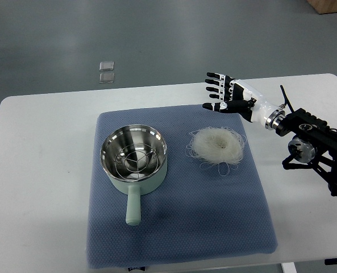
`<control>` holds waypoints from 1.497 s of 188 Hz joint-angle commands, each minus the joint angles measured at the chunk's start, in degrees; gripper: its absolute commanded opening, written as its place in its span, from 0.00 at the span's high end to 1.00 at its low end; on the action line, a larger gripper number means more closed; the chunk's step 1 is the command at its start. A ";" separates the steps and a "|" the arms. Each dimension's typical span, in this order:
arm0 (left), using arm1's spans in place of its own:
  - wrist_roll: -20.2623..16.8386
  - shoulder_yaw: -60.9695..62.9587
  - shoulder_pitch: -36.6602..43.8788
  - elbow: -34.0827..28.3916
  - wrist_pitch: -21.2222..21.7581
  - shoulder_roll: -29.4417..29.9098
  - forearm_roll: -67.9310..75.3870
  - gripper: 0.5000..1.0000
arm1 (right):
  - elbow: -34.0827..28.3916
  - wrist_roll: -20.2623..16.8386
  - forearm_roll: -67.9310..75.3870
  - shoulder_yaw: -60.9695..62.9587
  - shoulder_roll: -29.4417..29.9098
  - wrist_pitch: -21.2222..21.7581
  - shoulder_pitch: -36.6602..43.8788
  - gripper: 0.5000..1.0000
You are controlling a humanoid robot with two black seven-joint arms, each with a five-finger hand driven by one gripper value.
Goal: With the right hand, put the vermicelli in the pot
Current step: 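Lower the right hand over the white vermicelli bundle, then close the right hand fingers around the vermicelli bundle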
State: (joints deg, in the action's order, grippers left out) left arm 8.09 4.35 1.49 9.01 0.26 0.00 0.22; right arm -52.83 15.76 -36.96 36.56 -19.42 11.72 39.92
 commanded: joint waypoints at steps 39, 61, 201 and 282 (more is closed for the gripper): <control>0.00 0.14 0.01 0.04 0.00 0.00 -0.05 0.00 | -4.65 0.15 -23.59 -2.72 -6.42 5.85 4.11 0.16; 0.00 0.14 0.01 0.04 0.00 0.00 0.04 0.00 | -6.23 0.32 -28.69 -7.47 -8.53 6.38 7.54 0.16; 0.00 0.05 0.01 0.04 0.00 0.00 -0.05 0.00 | -5.79 -0.12 -43.28 -23.03 -8.09 1.20 13.43 0.16; 0.00 0.05 0.01 0.04 0.00 0.00 0.04 0.00 | -5.18 -0.20 -43.28 -24.70 -8.00 0.76 13.16 0.23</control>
State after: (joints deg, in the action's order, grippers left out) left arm 8.09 4.41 1.50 9.05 0.26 0.00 0.24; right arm -58.02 15.56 -80.24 11.96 -27.42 12.54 53.20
